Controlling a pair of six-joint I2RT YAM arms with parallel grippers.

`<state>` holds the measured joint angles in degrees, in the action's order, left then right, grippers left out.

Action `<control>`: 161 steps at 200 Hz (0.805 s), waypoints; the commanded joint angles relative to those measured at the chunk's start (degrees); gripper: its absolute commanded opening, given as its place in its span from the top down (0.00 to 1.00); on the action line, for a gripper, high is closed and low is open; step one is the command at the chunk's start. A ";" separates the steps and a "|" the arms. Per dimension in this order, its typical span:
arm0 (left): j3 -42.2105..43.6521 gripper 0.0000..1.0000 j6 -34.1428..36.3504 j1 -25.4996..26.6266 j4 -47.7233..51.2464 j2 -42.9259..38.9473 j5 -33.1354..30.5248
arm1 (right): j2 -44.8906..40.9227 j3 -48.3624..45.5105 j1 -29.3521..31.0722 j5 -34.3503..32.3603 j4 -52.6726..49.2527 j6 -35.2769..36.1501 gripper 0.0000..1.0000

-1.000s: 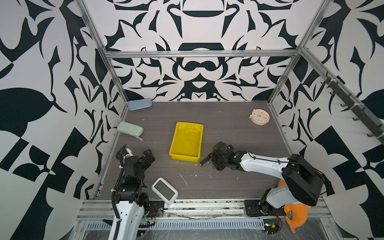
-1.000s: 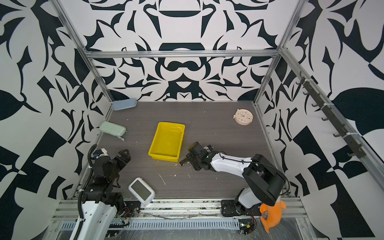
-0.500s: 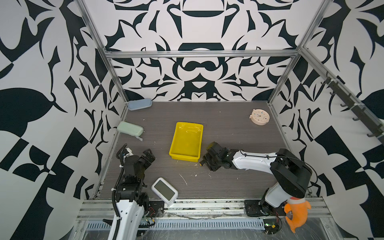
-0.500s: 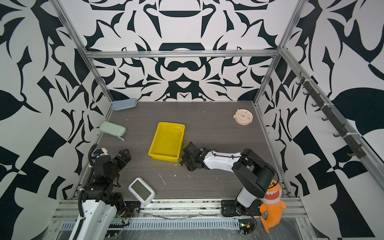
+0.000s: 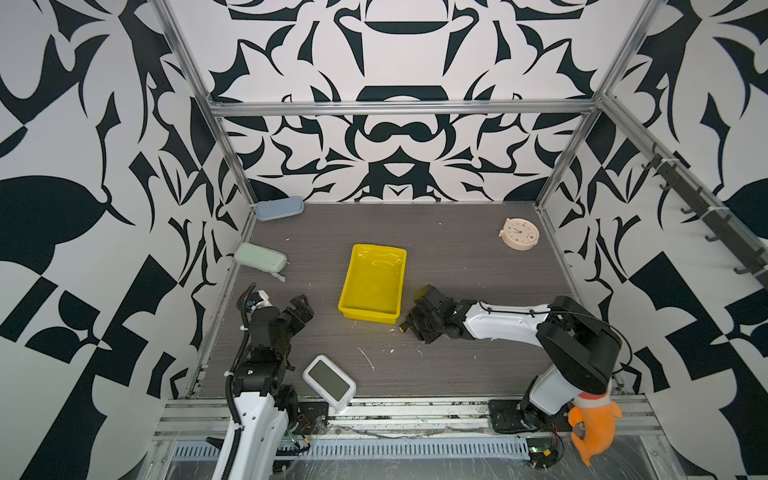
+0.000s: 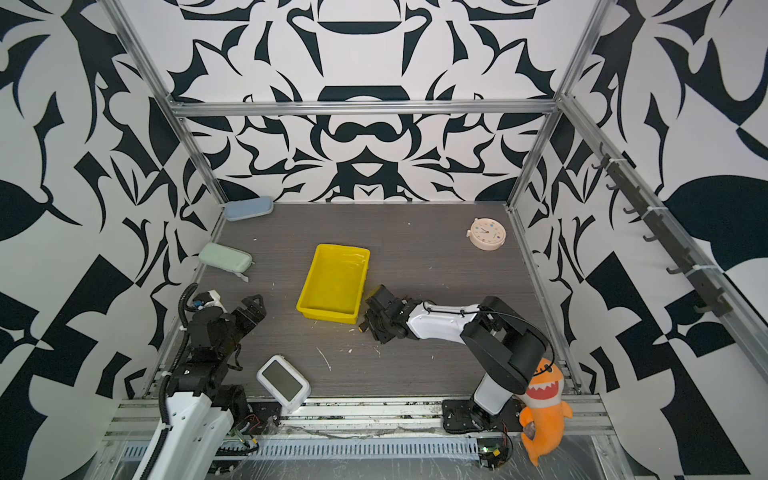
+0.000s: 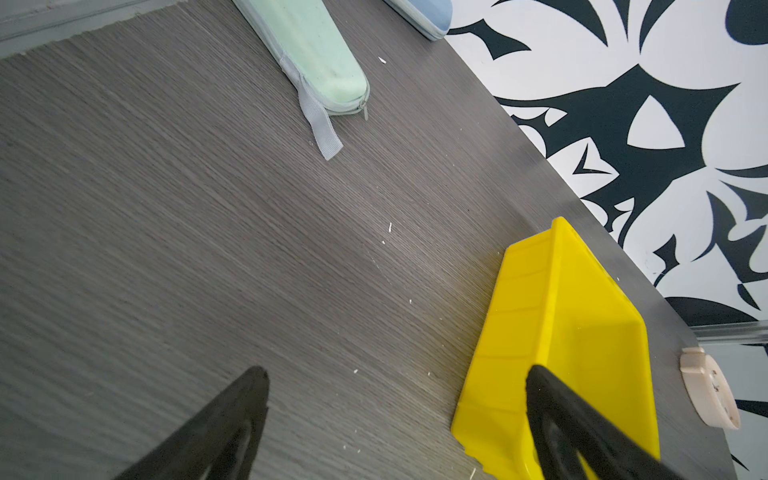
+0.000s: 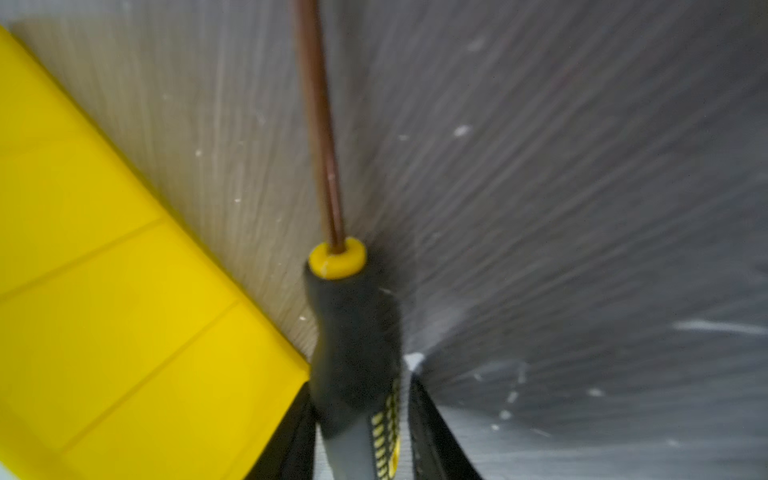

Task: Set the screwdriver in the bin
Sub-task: 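Lower the right gripper over the screwdriver handle and close on it, then lift the screwdriver with the right gripper and carry it over the yellow bin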

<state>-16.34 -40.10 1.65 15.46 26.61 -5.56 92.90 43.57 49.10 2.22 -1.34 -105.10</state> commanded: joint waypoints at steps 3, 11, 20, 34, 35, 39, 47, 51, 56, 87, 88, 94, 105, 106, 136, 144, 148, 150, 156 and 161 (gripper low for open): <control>0.78 0.01 0.87 0.91 -2.47 1.29 2.61 | -2.16 -2.63 0.18 -3.22 -3.50 1.06 0.80; 0.77 0.01 0.91 1.76 -2.46 1.32 2.31 | -2.73 -2.87 0.12 -3.67 -3.33 2.99 0.80; 0.81 0.01 1.27 3.08 -2.62 1.23 1.44 | -3.64 -2.76 0.08 -4.59 -5.32 4.95 0.80; 0.83 0.01 1.25 5.16 -2.55 1.04 -0.81 | -6.06 -3.47 0.11 -6.07 -7.54 7.63 0.80; 0.81 0.01 1.25 5.27 -2.54 1.06 -0.92 | -6.28 -3.57 0.12 -6.16 -7.58 7.85 0.80; 0.81 0.01 1.25 5.69 -2.54 1.07 -1.30 | -7.12 -4.05 0.11 -6.79 -7.95 8.44 0.80; 0.74 0.01 1.25 6.22 -2.55 1.37 -1.64 | -8.97 -5.17 0.12 -7.86 -8.45 9.34 0.80; 0.67 0.01 1.29 6.33 -2.55 1.48 -1.70 | -9.96 -5.83 0.12 -8.17 -8.39 9.83 0.80; 0.57 0.01 1.25 6.35 -2.54 1.72 -1.78 | -11.19 -6.66 0.11 -8.17 -7.49 10.54 0.80; 0.13 0.01 0.85 6.35 -2.48 2.87 -2.24 | -19.44 -5.46 0.12 -12.67 -15.17 23.41 0.80; 0.15 0.01 0.88 6.35 -2.47 2.90 -2.21 | -19.70 -5.27 0.12 -13.77 -15.75 23.96 0.80; 0.17 0.01 0.73 6.35 -2.41 2.99 -2.28 | -20.99 -4.11 0.12 -16.08 -18.58 27.16 0.80; 0.09 0.01 -0.26 6.35 -1.84 3.09 -3.08 | -23.25 -2.45 0.10 -18.10 -22.24 32.44 0.80; 0.04 0.01 -0.38 6.35 -1.71 3.10 -3.20 | -23.45 -2.35 0.11 -18.25 -22.45 33.04 0.80; -0.09 0.01 -2.47 6.35 -0.65 3.56 -5.05 | -27.54 0.82 0.12 -20.77 -27.01 47.22 0.80; -0.04 0.01 -2.57 6.35 -0.80 3.73 -4.99 | -27.78 1.47 0.12 -20.92 -27.34 50.10 0.80; -0.03 0.01 -2.65 6.35 -0.83 3.87 -4.84 | -27.82 1.86 0.10 -20.94 -27.44 51.20 0.80; -0.01 0.01 -2.69 6.35 -0.86 3.86 -4.82 | -27.85 2.11 0.11 -20.87 -27.43 51.74 0.80; 0.02 0.01 -2.69 6.35 -1.00 4.10 -4.66 | -27.86 2.56 0.11 -20.37 -27.13 53.21 0.80; -0.07 0.01 -2.71 6.35 -1.13 4.26 -4.63 | -27.93 2.84 0.12 -19.44 -26.27 54.28 0.81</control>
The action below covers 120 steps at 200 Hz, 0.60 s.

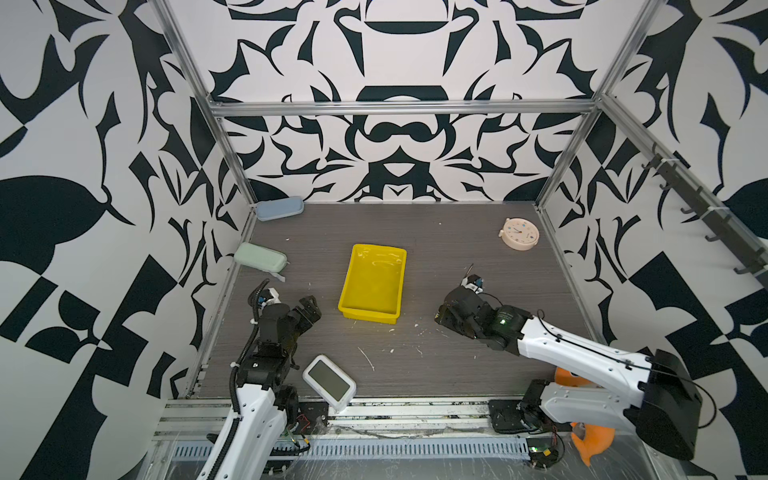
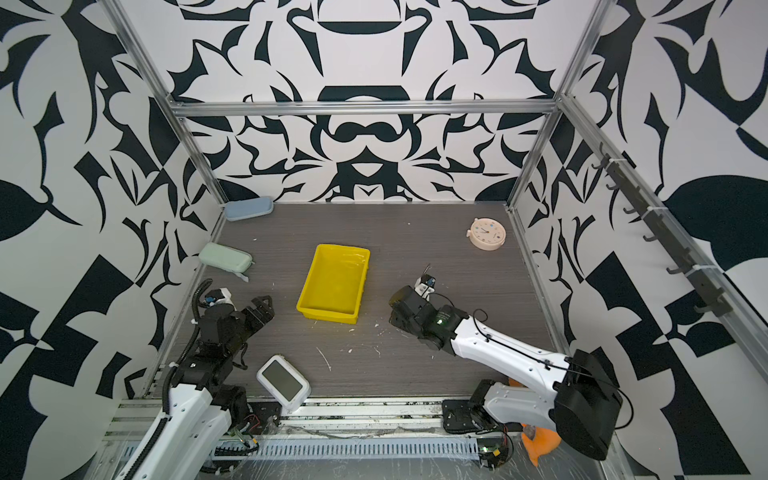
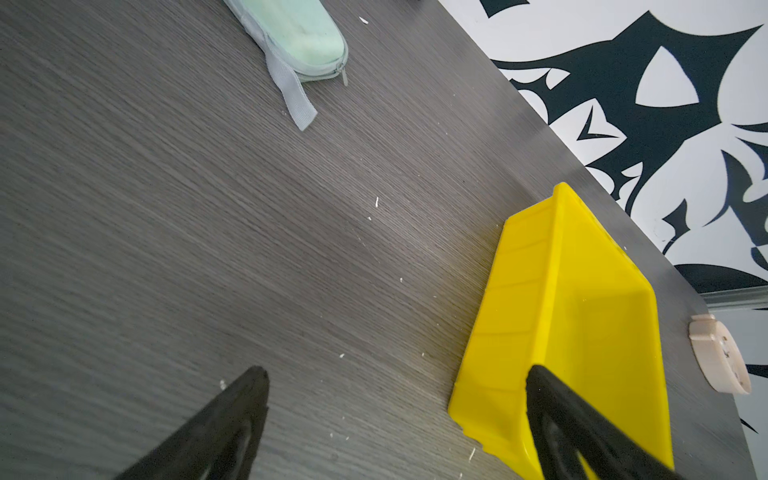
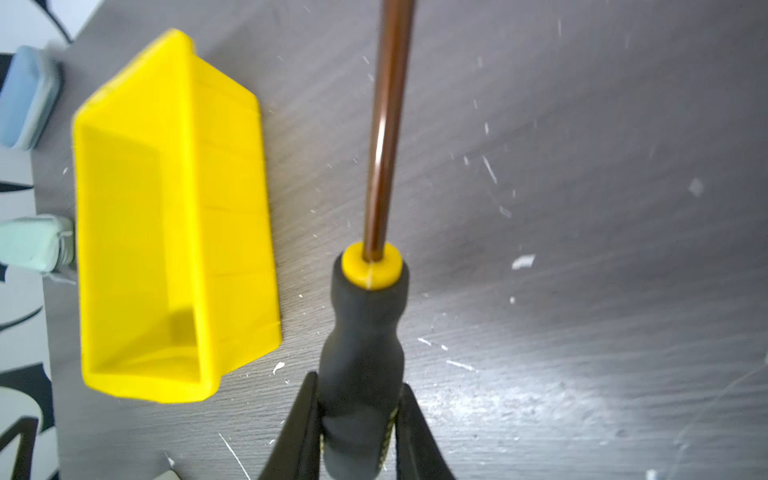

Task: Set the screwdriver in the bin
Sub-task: 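Lift the screwdriver with the right gripper and carry it over the yellow bin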

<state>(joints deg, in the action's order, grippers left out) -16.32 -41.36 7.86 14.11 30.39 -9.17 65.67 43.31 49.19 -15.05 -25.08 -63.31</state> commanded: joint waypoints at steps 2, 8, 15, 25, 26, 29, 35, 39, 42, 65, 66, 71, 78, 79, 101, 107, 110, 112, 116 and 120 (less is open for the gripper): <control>-0.11 0.01 -1.44 0.14 0.15 0.57 -1.03 | -0.69 3.19 0.03 -1.78 -2.06 12.85 0.82; 0.01 0.01 -1.41 0.14 -0.10 0.82 -0.98 | -0.64 3.39 0.03 -0.54 -0.49 13.78 0.82; -0.08 0.01 -1.34 0.14 -0.43 1.35 -0.79 | -0.48 3.56 0.02 0.86 1.76 14.39 0.82; -0.19 0.01 -0.90 0.13 -0.95 2.12 0.00 | 0.40 4.10 0.03 3.03 4.94 15.17 0.80; -0.20 0.01 -0.82 0.13 -1.03 2.17 0.19 | 0.55 4.21 0.03 3.24 5.21 15.20 0.80; -0.21 0.01 -0.64 0.14 -1.23 2.46 0.54 | 1.04 4.61 0.01 3.34 5.88 15.29 0.80; -0.41 0.01 -0.22 0.14 -1.60 3.03 1.57 | 2.20 5.71 0.03 5.53 6.85 15.40 0.79; -0.59 0.01 0.05 0.14 -1.67 3.36 2.42 | 3.06 6.63 0.03 6.42 7.27 15.41 0.79; -0.68 0.02 0.41 0.14 -1.82 3.60 3.02 | 3.93 7.36 0.01 6.95 7.43 15.45 0.79; -0.59 0.04 2.96 0.14 -4.19 4.40 8.00 | 11.23 12.83 0.12 10.40 9.82 15.15 0.79; -0.57 0.04 3.09 0.14 -4.32 4.40 8.32 | 11.58 12.97 0.12 10.57 10.07 15.15 0.79; -0.30 0.04 3.93 0.14 -5.60 4.40 10.12 | 13.37 14.03 0.18 11.36 11.31 15.07 0.79; 0.28 0.04 4.75 0.14 -7.74 4.56 13.53 | 16.01 15.72 0.33 12.60 12.73 14.82 0.79; 0.39 0.04 4.87 0.18 -8.16 4.62 13.94 | 16.35 16.00 0.36 12.68 12.88 14.76 0.79; 1.36 0.05 7.09 0.94 -13.55 5.57 21.71 | 24.68 23.89 0.97 16.44 13.27 13.93 0.79; 1.44 0.05 7.65 1.57 -14.06 5.60 21.93 | 26.81 26.11 1.30 16.94 13.19 13.75 0.79; 1.48 0.05 8.09 1.90 -14.30 5.51 22.08 | 27.85 27.03 1.43 17.15 13.19 13.70 0.79; 1.56 0.05 8.26 2.14 -14.46 5.48 22.09 | 28.53 27.65 1.59 17.27 13.21 13.60 0.79; 1.68 0.05 8.54 2.68 -14.66 5.18 21.69 | 29.79 28.95 1.80 17.45 13.15 13.42 0.79; 1.78 0.05 8.72 3.19 -14.72 4.99 21.10 | 31.12 30.20 1.94 17.65 13.00 13.15 0.79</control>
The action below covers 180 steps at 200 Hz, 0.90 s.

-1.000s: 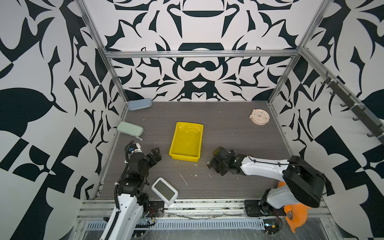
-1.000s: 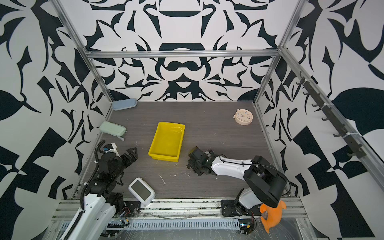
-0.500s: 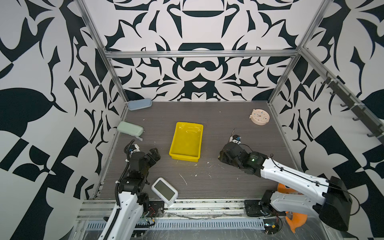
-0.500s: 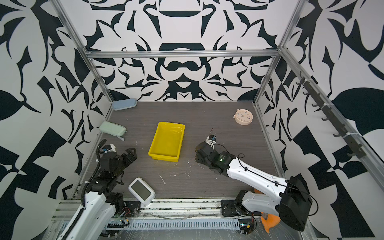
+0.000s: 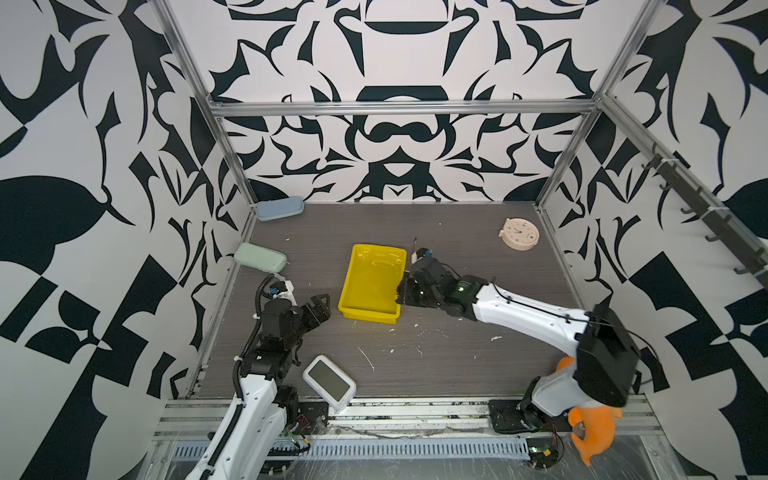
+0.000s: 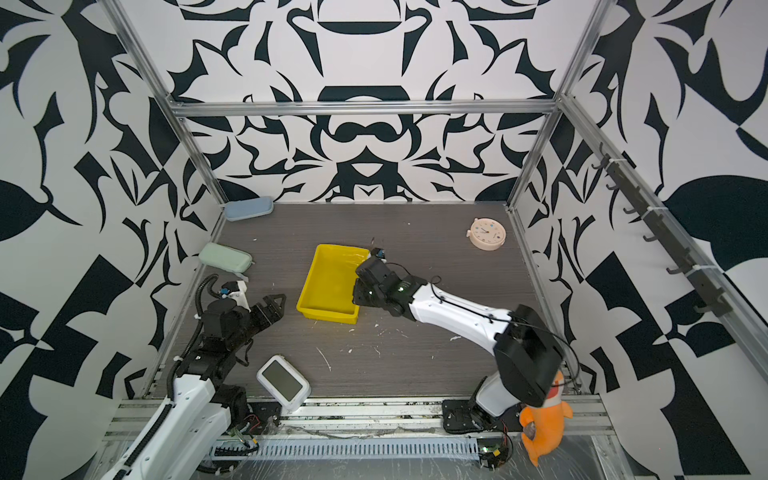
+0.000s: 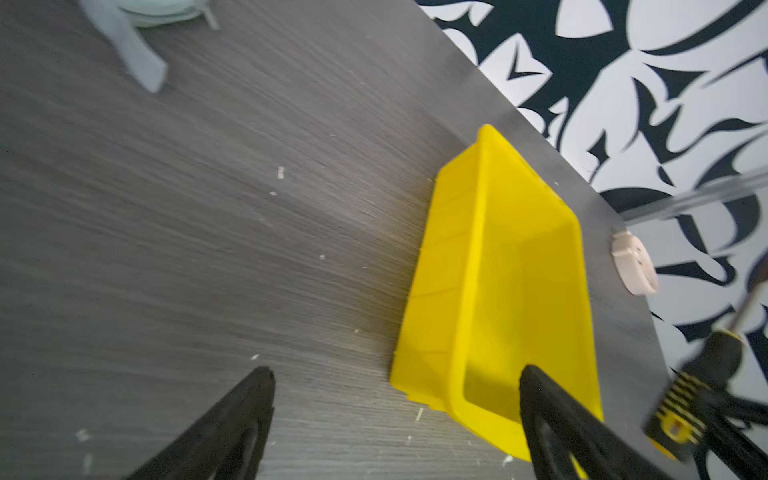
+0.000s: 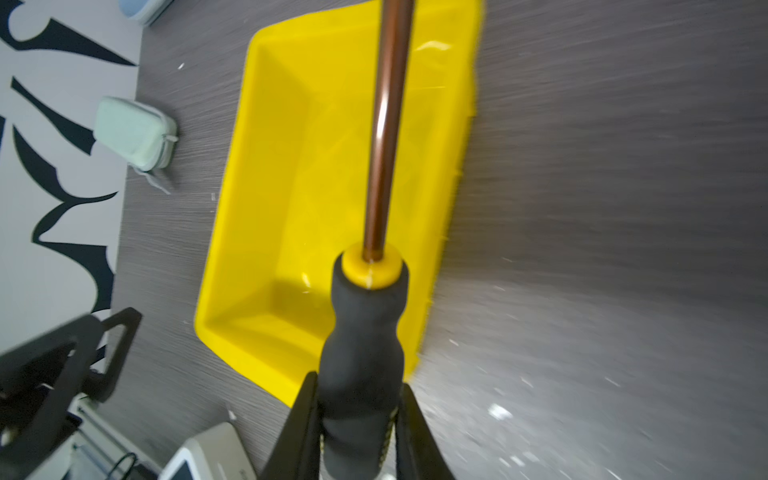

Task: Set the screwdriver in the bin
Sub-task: 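Lift the screwdriver with the right gripper and carry it over the yellow bin, then lower the screwdriver into the bin and open the right gripper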

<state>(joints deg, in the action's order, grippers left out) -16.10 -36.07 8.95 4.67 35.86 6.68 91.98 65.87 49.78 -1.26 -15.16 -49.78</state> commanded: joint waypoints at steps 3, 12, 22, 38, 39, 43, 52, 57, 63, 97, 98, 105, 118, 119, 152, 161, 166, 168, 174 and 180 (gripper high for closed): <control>1.67 0.05 3.66 2.45 -5.35 -0.71 4.98 | 5.66 8.59 1.39 4.01 2.85 -0.62 0.79; 1.79 0.05 4.03 3.27 -5.33 -1.24 3.98 | 8.79 11.31 1.40 4.95 2.03 -1.62 0.79; 1.82 0.05 4.56 3.89 -5.12 -1.66 3.18 | 11.94 14.44 1.39 6.22 0.54 -2.29 0.79; 1.87 0.05 5.48 4.61 -5.14 -2.23 2.53 | 16.02 18.31 1.46 7.08 -0.96 -2.30 0.79; 1.91 0.04 5.53 4.64 -5.13 -2.26 2.50 | 16.29 18.45 1.46 7.07 -0.94 -2.32 0.79; 1.92 0.04 5.68 4.75 -5.11 -2.40 2.45 | 17.15 19.15 1.47 6.84 -0.93 -2.46 0.79; 1.97 0.04 5.85 4.94 -4.98 -2.83 2.20 | 18.93 20.67 1.49 6.40 -0.96 -2.99 0.79; 2.03 0.04 5.84 4.94 -4.70 -2.97 1.86 | 19.92 21.56 1.51 6.30 -1.07 -3.48 0.79; 1.98 0.03 5.84 4.94 -4.24 -3.41 1.21 | 20.95 22.62 1.44 6.22 -1.52 -3.94 0.79; 1.59 0.00 5.40 4.93 -2.21 -4.63 -0.79 | 24.99 24.94 1.55 6.83 -1.32 -6.45 0.79; 1.55 0.00 5.40 4.93 -2.21 -4.68 -0.79 | 25.08 25.02 1.55 6.90 -1.26 -6.51 0.79; 1.54 0.00 5.48 4.94 -2.33 -4.70 -0.68 | 25.74 25.40 1.64 7.11 -1.28 -6.77 0.79; 1.46 0.00 5.49 4.89 -2.11 -4.57 -0.70 | 26.87 26.04 1.94 7.18 -1.41 -6.87 0.79; 1.44 0.00 5.44 4.91 -2.11 -4.53 -0.70 | 26.94 26.05 1.92 7.16 -1.43 -6.89 0.79; 1.33 0.00 5.38 4.93 -2.51 -3.45 -0.79 | 28.51 26.33 2.11 6.82 -1.45 -7.88 0.78; 1.21 0.01 5.32 4.93 -2.64 -3.00 -0.89 | 28.51 26.30 2.10 6.44 -1.69 -7.88 0.77; 1.07 0.00 5.32 4.94 -2.64 -2.60 -1.20 | 28.51 26.41 2.09 6.02 -1.92 -7.88 0.76; 1.00 0.00 5.25 4.94 -2.60 -2.47 -1.40 | 28.51 26.42 2.15 5.85 -1.97 -7.88 0.76; 0.90 0.01 5.15 4.90 -2.56 -1.90 -1.58 | 28.51 26.50 2.08 5.39 -2.14 -7.88 0.75; 0.66 0.00 5.20 4.94 -2.55 -1.34 -1.58 | 28.64 26.80 2.16 5.03 -2.44 -7.88 0.75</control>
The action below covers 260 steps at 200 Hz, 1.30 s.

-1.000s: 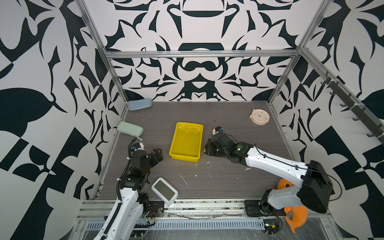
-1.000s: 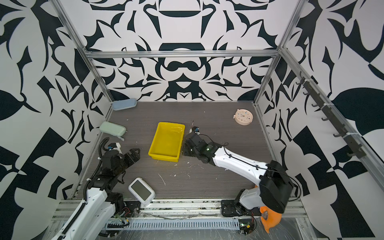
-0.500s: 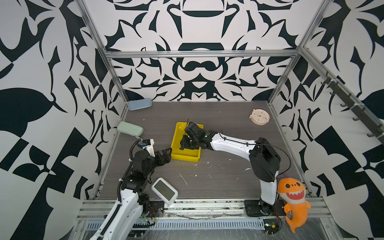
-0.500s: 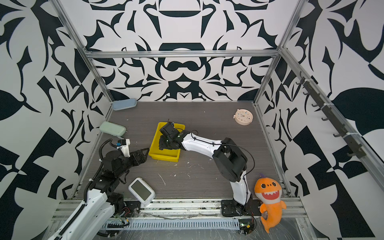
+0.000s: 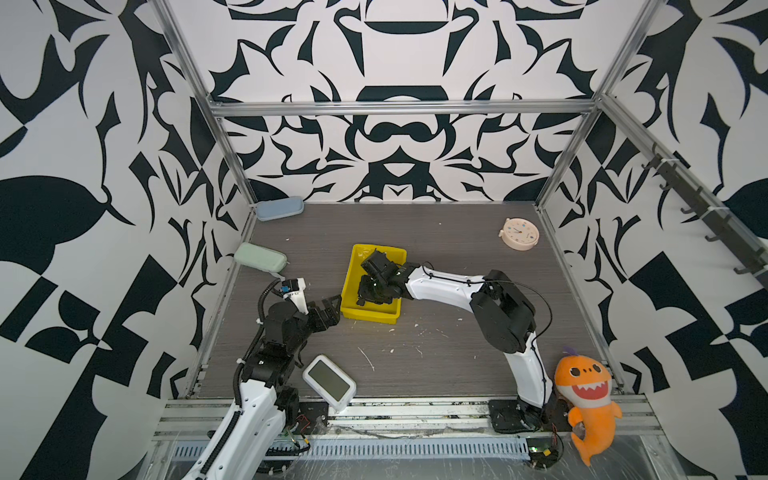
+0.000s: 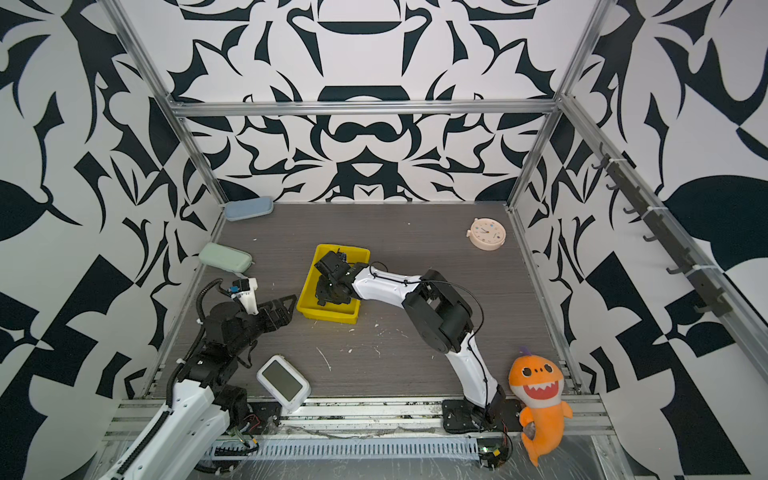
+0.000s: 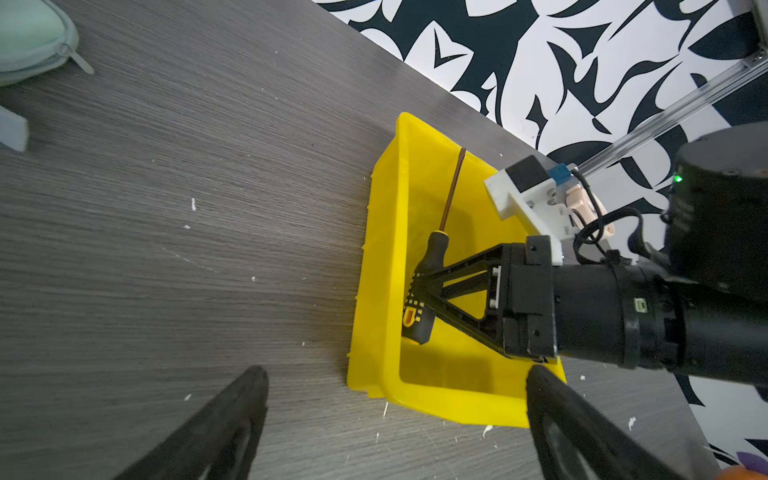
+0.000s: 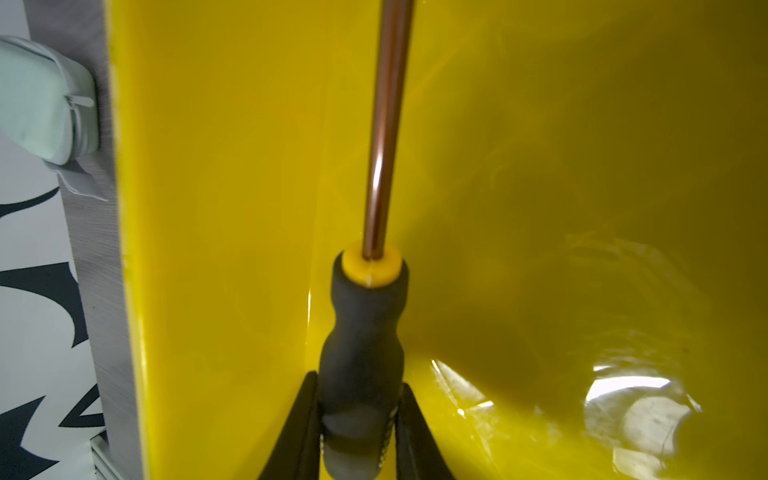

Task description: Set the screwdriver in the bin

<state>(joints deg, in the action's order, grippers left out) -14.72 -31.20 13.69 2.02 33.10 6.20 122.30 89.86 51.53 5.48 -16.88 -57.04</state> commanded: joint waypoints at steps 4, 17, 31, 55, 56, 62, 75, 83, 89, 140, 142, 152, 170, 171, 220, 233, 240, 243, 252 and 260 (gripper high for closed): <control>-0.87 0.00 0.43 0.17 0.07 1.84 -1.12 | -1.56 3.06 0.38 -1.82 -0.97 -0.54 0.74; -1.17 0.00 0.53 0.19 -0.01 2.85 -1.01 | -1.11 4.13 0.35 -1.64 -2.09 -0.29 0.71; -1.46 0.01 0.53 0.19 0.33 3.32 -1.39 | -0.81 4.52 0.37 -1.11 -2.62 -0.22 0.67; -1.25 0.01 0.45 0.17 0.68 2.42 -1.58 | -1.16 4.53 0.41 -0.65 -2.63 -0.59 0.61; -1.26 0.01 0.45 0.18 0.69 2.33 -1.56 | -1.17 4.53 0.41 -0.56 -2.63 -0.61 0.60; -1.08 0.01 0.40 0.15 0.71 1.98 -1.71 | -1.47 4.61 0.40 -0.46 -2.86 -0.84 0.59; -0.88 0.01 0.09 0.19 0.80 1.50 -1.91 | -2.42 4.59 0.40 -0.38 -3.31 -0.88 0.55; -0.84 0.01 0.10 0.17 0.84 1.48 -1.92 | -3.27 4.49 0.39 -0.63 -3.42 -0.79 0.54; -0.86 0.01 0.09 0.15 0.66 1.55 -1.74 | -3.97 4.31 0.41 -0.81 -3.50 -0.65 0.54; -1.29 0.01 0.14 0.16 1.18 2.66 -1.48 | -12.68 -0.82 0.36 -3.77 -4.13 1.51 0.53; -1.28 0.01 0.10 0.12 1.15 2.60 -1.48 | -13.11 -1.14 0.38 -3.91 -4.12 1.63 0.53; -1.13 0.01 0.04 0.18 1.25 2.15 -1.50 | -15.49 -2.60 0.40 -4.89 -4.48 2.46 0.53; -0.95 0.01 -0.26 0.18 1.26 1.68 -1.40 | -21.09 -5.90 0.21 -8.69 -5.80 4.62 0.53; -0.94 0.01 -0.26 0.19 1.24 1.69 -1.38 | -21.47 -6.14 0.18 -8.97 -5.88 4.68 0.53; -1.27 0.01 -0.35 0.19 0.99 3.15 -1.01 | -39.63 -20.69 -1.02 -25.79 -7.63 7.93 0.53; -1.31 0.01 -0.31 0.19 1.07 3.28 -1.12 | -44.29 -25.01 -1.68 -29.03 -7.44 8.55 0.52; -1.30 0.01 -0.35 0.19 1.08 3.23 -1.31 | -46.73 -27.07 -2.21 -30.10 -7.66 8.82 0.49; -1.29 0.01 -0.40 0.19 0.99 3.28 -1.36 | -47.61 -27.83 -2.57 -30.48 -7.78 8.87 0.48; -1.21 0.01 -0.47 0.17 0.88 3.41 -1.59 | -50.80 -29.89 -3.37 -31.76 -8.98 9.01 0.44; -1.24 0.01 -0.51 0.19 0.75 3.69 -1.45 | -53.44 -31.83 -3.94 -33.37 -9.38 9.46 0.40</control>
<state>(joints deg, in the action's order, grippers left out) -14.74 -31.46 13.69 2.46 36.47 5.13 75.29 62.43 49.21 -19.09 -23.83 -49.52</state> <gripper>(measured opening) 0.993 0.559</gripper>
